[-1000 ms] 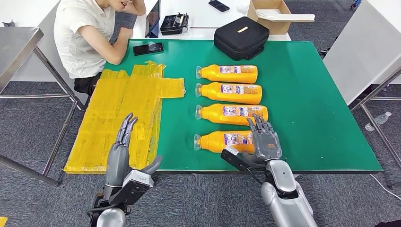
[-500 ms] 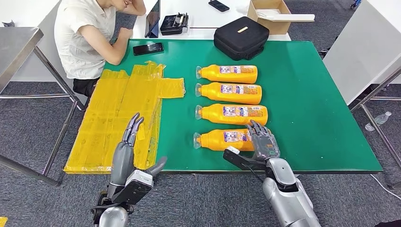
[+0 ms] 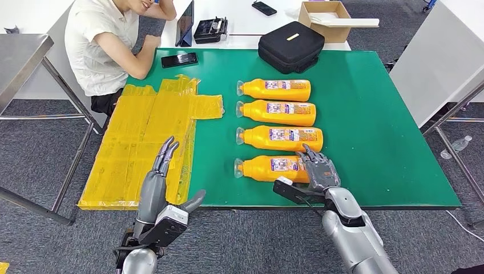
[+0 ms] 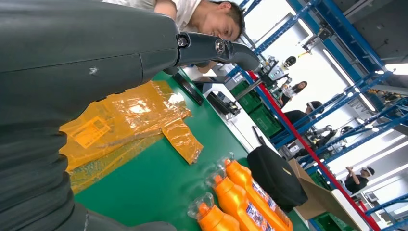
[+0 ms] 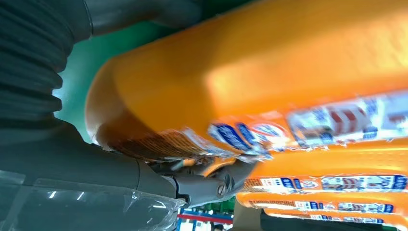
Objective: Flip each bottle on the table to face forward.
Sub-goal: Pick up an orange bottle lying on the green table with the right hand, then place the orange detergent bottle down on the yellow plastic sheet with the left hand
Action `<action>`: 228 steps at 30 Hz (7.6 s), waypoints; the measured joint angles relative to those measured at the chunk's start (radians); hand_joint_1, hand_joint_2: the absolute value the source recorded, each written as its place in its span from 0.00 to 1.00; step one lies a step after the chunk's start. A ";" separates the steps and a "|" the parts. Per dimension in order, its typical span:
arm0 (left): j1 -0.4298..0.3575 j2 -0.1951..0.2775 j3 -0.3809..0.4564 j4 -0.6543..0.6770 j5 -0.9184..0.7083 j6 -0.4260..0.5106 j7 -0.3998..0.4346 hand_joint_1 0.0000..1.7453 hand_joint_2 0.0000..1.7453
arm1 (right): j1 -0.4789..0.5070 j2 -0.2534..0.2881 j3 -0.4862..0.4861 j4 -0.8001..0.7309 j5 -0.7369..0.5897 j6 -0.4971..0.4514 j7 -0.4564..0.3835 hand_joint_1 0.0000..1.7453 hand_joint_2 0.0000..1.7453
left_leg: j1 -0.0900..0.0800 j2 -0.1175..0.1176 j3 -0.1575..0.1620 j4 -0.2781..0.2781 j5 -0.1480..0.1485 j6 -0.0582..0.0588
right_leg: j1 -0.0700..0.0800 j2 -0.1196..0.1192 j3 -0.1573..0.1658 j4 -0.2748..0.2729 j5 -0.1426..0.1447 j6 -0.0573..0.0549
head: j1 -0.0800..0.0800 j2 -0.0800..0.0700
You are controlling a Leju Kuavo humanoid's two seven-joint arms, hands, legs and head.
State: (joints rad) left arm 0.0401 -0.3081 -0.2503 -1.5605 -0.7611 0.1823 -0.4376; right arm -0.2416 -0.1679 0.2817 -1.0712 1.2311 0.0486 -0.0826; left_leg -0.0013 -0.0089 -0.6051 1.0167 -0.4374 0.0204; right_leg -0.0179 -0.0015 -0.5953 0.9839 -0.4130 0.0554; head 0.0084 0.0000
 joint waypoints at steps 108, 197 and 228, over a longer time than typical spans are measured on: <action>-0.139 0.003 -0.022 0.319 0.875 -0.449 0.053 0.00 1.00 | 0.048 0.192 0.242 -0.226 -0.762 0.119 -0.317 1.00 1.00 | 0.001 0.000 -0.003 0.000 0.000 0.000 | 0.001 0.000 -0.002 0.001 0.000 0.000 | 0.000 0.000; -0.376 0.004 0.086 0.326 -0.439 0.129 0.274 1.00 1.00 | 0.081 0.292 0.186 -0.130 -0.689 0.025 -0.343 0.00 1.00 | 0.001 0.000 -0.004 0.000 0.001 0.000 | 0.001 0.000 -0.003 0.001 0.000 0.000 | 0.000 0.000; -0.684 0.173 0.205 1.079 -0.799 0.140 0.450 0.00 1.00 | 0.062 0.329 0.066 -0.121 -0.729 0.010 -0.363 0.00 1.00 | 0.002 0.000 -0.003 0.000 0.001 0.000 | 0.001 0.000 -0.002 0.002 0.000 0.000 | 0.000 0.000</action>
State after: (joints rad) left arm -0.6437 -0.1354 -0.0453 -0.4819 -1.5604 0.3224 0.0127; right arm -0.1793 0.1610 0.3479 -1.1921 0.5020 0.0581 -0.4454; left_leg 0.0004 -0.0091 -0.6079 1.0168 -0.4359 0.0203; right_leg -0.0170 -0.0014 -0.5970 0.9861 -0.4125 0.0552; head 0.0088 0.0000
